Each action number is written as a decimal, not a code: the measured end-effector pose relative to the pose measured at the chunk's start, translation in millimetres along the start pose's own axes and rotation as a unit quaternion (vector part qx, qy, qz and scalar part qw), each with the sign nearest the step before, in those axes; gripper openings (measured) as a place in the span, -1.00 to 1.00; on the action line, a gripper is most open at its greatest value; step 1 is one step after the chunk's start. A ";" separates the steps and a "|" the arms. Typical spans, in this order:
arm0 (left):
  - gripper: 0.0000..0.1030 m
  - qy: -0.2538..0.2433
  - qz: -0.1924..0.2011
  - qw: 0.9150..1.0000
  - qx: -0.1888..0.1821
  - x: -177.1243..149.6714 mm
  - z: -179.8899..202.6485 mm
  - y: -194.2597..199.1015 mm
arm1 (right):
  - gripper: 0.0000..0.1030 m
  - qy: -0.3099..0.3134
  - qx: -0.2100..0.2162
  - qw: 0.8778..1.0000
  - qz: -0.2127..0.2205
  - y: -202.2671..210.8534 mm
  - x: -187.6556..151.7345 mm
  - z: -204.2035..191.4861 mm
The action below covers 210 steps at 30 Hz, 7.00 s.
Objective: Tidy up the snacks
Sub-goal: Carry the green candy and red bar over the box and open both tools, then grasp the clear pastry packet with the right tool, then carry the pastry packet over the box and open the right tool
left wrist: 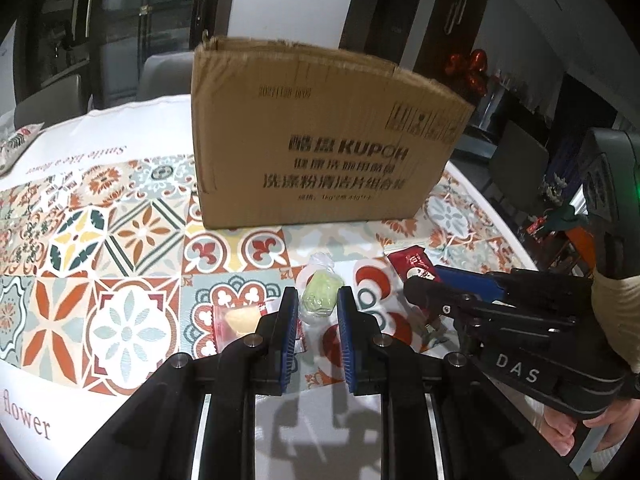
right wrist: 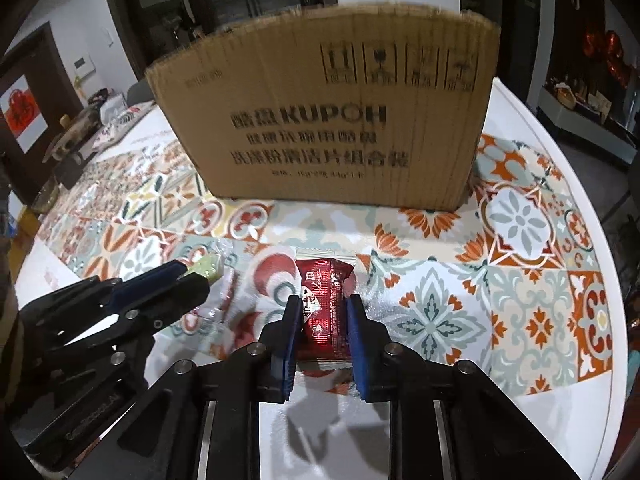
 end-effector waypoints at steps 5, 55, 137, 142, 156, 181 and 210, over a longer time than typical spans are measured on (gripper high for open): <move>-0.60 -0.006 0.027 1.000 0.001 10.5 6.5 23.6 | -0.54 0.006 -0.001 1.000 0.031 26.7 9.5 -3.8; -0.60 -0.035 0.079 0.996 0.021 201.6 -5.4 36.8 | -0.54 0.033 0.007 0.992 0.117 84.9 176.8 -6.5; 0.05 0.081 -0.049 0.974 0.208 -26.8 -119.1 41.2 | -0.14 0.102 -0.012 0.993 -0.051 -73.1 6.6 -108.4; 0.05 0.075 -0.048 0.975 0.206 -25.6 -113.4 41.0 | -0.24 0.100 0.001 0.994 -0.051 -68.8 5.4 -106.1; 0.05 0.067 -0.027 0.979 0.193 -11.7 -95.8 53.9 | -0.24 0.077 0.016 0.997 -0.022 -32.4 9.8 -97.7; 0.28 -0.002 0.089 0.982 0.166 78.6 -34.3 111.5 | -0.23 0.043 0.014 0.990 0.133 87.2 69.4 -69.4; 0.34 -0.045 0.028 0.985 0.164 180.6 -30.0 54.4 | -0.23 0.041 -0.043 0.990 0.126 87.1 175.3 -18.9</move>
Point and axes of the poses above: each gripper's, at about its wrist camera, not at the fingertips, and y roughly against the way its jaws point, z to its right, x to its top, the point moved 4 cm from there along -y, roughly the way its jaws point, and after that the axes turned 1 degree about x, right-handed, at the moved point
